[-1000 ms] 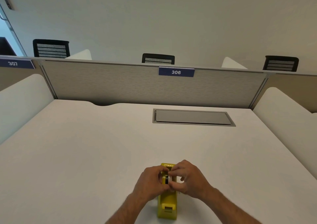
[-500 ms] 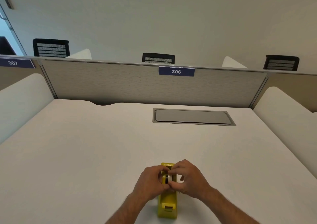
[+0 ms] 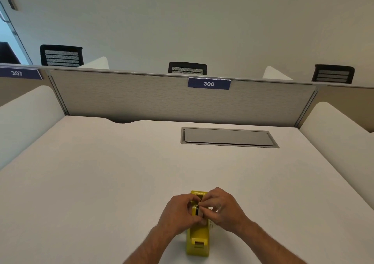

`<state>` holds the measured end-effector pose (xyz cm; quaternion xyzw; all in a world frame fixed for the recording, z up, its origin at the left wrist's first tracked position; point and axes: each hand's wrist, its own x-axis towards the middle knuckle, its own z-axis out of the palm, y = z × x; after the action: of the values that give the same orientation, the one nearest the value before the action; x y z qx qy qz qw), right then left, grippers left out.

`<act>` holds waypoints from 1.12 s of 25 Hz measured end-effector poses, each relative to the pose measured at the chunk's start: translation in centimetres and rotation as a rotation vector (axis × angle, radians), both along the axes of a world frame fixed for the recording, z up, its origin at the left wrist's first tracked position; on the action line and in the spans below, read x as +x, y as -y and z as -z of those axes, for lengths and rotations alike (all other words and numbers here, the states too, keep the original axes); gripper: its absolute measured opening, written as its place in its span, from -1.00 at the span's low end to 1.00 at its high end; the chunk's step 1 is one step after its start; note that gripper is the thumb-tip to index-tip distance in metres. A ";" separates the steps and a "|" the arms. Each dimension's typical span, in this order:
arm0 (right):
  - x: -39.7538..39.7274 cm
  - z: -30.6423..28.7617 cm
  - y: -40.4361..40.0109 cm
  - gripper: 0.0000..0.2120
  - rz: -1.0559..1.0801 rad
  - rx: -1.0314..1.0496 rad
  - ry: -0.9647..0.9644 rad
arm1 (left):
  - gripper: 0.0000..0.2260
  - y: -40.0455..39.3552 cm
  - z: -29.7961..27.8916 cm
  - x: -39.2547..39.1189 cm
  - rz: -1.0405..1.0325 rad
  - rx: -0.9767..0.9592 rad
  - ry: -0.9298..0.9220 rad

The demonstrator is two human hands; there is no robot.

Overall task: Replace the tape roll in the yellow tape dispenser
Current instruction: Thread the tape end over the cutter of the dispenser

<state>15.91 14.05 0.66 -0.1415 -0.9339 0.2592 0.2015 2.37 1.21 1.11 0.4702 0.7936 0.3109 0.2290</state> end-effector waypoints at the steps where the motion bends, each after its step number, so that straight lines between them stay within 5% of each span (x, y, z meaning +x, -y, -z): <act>1: 0.0 0.0 0.0 -0.87 -0.001 0.005 -0.001 | -0.42 0.0 0.0 0.0 0.003 0.000 0.001; 14: 0.4 -0.4 -0.2 -0.87 -0.037 0.006 0.001 | -0.43 0.1 0.0 -0.2 0.003 -0.007 0.027; 28: 0.8 -0.6 0.1 -0.95 -0.138 0.358 -0.035 | -0.51 -0.1 -0.1 -0.4 -0.006 -0.013 0.020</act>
<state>16.67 13.94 1.24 -0.0347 -0.9690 0.1046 0.2212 1.95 1.35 1.25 0.4630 0.7947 0.3113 0.2391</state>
